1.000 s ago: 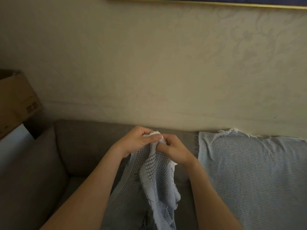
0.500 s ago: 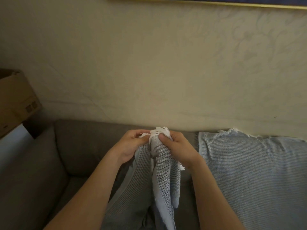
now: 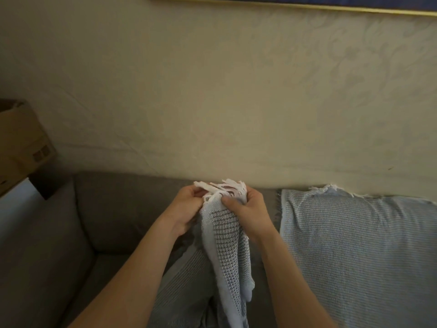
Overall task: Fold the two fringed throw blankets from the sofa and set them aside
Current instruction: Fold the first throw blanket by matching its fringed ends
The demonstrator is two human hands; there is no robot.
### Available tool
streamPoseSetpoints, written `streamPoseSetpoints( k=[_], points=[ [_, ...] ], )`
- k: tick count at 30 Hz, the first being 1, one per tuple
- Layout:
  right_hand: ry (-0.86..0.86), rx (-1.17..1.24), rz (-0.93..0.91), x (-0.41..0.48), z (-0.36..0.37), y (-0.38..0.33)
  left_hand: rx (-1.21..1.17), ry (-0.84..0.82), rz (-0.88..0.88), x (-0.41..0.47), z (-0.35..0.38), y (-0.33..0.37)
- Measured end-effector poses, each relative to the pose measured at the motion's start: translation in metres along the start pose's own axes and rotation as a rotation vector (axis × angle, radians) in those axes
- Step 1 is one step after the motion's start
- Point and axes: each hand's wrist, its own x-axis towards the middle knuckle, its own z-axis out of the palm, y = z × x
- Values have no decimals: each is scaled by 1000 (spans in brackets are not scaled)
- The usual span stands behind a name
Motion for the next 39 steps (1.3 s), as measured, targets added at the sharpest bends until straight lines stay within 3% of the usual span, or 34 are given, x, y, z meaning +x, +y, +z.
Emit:
streamPoseSetpoints(
  k=[5, 9, 13, 20, 27, 34, 39],
  points=[
    [-153, -79, -41, 2, -1, 1, -39, -88, 55, -2, -2, 5],
    [-112, -308, -48, 5, -4, 2, -75, -128, 93, 1, -7, 11],
    [-65, -237, -48, 2, -1, -1, 108, -26, 141, 4, -10, 13],
    [-44, -167, -32, 0, -3, -4, 113, -111, -145, 0, -13, 4],
    [-7, -215, -21, 1, -4, -4, 48, -93, -180, -1, -7, 6],
    [76, -240, 26, 3, -5, -4, 284, -131, -457, -3, -10, 5],
    [100, -198, 61, 2, -6, -3, 230, -21, -377, -3, -4, 9]
  ],
)
